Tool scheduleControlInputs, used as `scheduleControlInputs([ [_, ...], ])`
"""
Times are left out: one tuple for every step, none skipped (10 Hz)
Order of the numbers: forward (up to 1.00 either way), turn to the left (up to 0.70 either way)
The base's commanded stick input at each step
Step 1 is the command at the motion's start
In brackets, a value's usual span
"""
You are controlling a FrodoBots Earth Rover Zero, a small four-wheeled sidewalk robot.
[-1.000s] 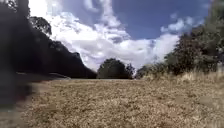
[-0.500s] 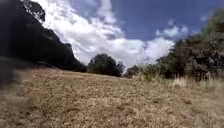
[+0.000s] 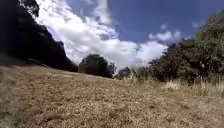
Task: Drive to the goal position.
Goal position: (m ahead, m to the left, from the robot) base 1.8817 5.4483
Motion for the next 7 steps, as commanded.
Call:
scheduleControlInputs([
  [0.70,0.00],
  [0.70,0.00],
  [0.70,0.00],
  [0.70,0.00],
  [0.70,0.00],
  [0.70,0.00],
  [0.70,0.00],
])
